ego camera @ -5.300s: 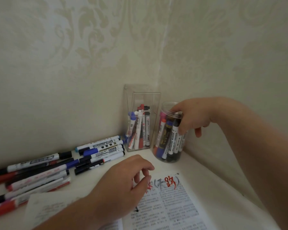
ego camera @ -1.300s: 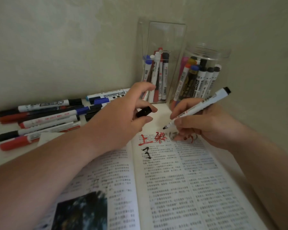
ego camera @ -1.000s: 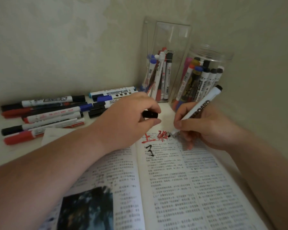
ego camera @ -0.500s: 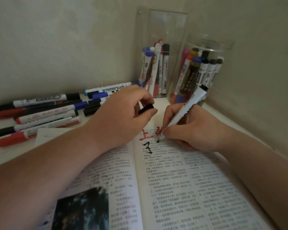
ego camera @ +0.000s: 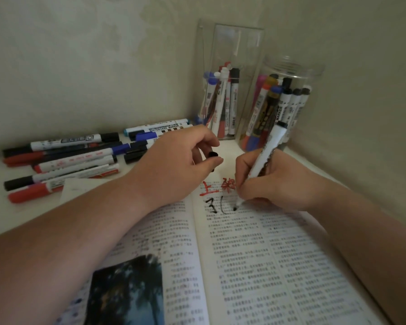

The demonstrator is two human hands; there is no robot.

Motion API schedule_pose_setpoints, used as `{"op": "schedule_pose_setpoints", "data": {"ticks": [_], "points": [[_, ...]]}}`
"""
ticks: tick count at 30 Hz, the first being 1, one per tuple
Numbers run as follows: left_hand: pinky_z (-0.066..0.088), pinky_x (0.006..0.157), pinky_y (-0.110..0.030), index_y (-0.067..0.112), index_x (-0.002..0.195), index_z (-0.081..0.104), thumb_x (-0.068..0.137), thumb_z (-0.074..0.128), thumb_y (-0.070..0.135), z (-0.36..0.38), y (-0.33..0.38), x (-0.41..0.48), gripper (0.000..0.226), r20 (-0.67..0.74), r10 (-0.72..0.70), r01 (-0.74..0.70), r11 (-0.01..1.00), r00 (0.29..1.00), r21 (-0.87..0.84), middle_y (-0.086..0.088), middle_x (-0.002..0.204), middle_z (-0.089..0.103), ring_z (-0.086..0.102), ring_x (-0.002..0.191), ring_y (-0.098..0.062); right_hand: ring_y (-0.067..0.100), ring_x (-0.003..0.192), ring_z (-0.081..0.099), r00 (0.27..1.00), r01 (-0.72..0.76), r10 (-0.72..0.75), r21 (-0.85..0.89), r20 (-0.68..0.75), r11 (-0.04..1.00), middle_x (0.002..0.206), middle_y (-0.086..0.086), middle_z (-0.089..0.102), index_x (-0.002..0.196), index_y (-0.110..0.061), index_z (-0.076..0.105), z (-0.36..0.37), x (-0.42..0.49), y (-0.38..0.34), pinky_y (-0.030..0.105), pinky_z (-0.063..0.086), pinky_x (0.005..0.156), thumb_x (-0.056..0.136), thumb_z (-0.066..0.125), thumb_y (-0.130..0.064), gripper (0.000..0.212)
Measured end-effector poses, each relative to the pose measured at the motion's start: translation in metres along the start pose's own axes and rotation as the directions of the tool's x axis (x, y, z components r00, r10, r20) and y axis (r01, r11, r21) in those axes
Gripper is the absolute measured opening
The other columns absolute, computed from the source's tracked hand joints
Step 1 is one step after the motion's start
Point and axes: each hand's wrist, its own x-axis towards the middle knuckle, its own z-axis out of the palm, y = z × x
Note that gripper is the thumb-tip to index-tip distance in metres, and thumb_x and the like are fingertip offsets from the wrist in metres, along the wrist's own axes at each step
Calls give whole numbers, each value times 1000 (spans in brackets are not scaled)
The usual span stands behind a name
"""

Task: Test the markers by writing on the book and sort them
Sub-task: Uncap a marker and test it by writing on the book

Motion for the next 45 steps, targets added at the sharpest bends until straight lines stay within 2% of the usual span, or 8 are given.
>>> {"op": "schedule_pose_setpoints", "data": {"ticks": [4, 9, 14, 25, 31, 36, 39, 45], "points": [[51, 73, -20, 31, 108, 66, 85, 78, 25, 0, 0, -2, 27, 75, 7, -5, 1000, 997, -27, 19, 90, 67, 65, 83, -1, 15, 45, 39, 985, 79, -55, 148, -161, 986, 64, 19, 46, 59, -8, 58, -11, 2, 8, 21, 32, 43, 53, 71, -14, 16], [46, 78, -7, 39, 113, 63, 87, 76, 32, 0, -1, -1, 30, 173, 7, -14, 999, 985, 39, 22, 90, 68, 62, 89, 9, 19, 44, 43, 996, 68, -58, 147, -72, 987, 54, 13, 51, 69, -6, 66, -11, 2, 10, 23, 33, 40, 73, 72, -1, 9], [37, 76, 1, 43, 113, 61, 88, 72, 34, -1, -2, -1, 29, 217, -8, -12, 996, 976, 89, 26, 92, 67, 53, 94, 18, 24, 50, 54, 994, 94, -81, 205, -70, 974, 61, 15, 60, 78, -11, 73, -16, 3, 13, 28, 43, 42, 76, 73, -10, 2], [40, 71, -7, 51, 109, 58, 82, 75, 46, -1, -7, 3, 33, 226, -36, 0, 988, 973, 154, 32, 90, 64, 54, 94, 17, 20, 46, 49, 998, 62, -61, 95, -12, 994, 60, 9, 57, 74, -11, 70, -24, 6, 16, 25, 39, 42, 74, 75, -9, 5], [47, 73, -15, 44, 101, 65, 74, 70, 58, 1, -6, 3, 30, 212, -20, -1, 995, 977, 96, 19, 81, 67, 63, 85, 0, 20, 38, 41, 998, 22, -29, 118, 57, 993, 51, 13, 52, 78, 2, 64, -19, 4, 12, 20, 34, 38, 84, 79, -6, 18], [47, 78, -14, 46, 100, 63, 76, 78, 45, 1, -2, 2, 28, 220, -3, -18, 996, 976, 90, 23, 82, 66, 61, 86, 5, 18, 37, 41, 999, 26, -30, 111, 38, 993, 49, 10, 52, 78, -3, 67, -17, 3, 13, 20, 35, 38, 83, 73, 4, 11], [44, 78, -6, 47, 100, 61, 78, 83, 32, 0, -3, 2, 35, 210, 4, -24, 995, 978, 92, 26, 86, 66, 60, 89, 9, 19, 37, 40, 999, 31, -35, 121, 29, 992, 50, 12, 51, 77, -3, 68, -12, 2, 11, 20, 34, 38, 80, 74, -3, 7], [43, 80, -2, 48, 102, 62, 82, 78, 33, -1, -5, 2, 30, 255, 11, -45, 991, 967, 128, 29, 90, 65, 60, 91, 14, 17, 36, 39, 999, -7, 9, 60, -37, 998, 47, 7, 50, 80, -1, 67, -10, 1, 10, 21, 34, 37, 84, 70, 6, 9]]}}
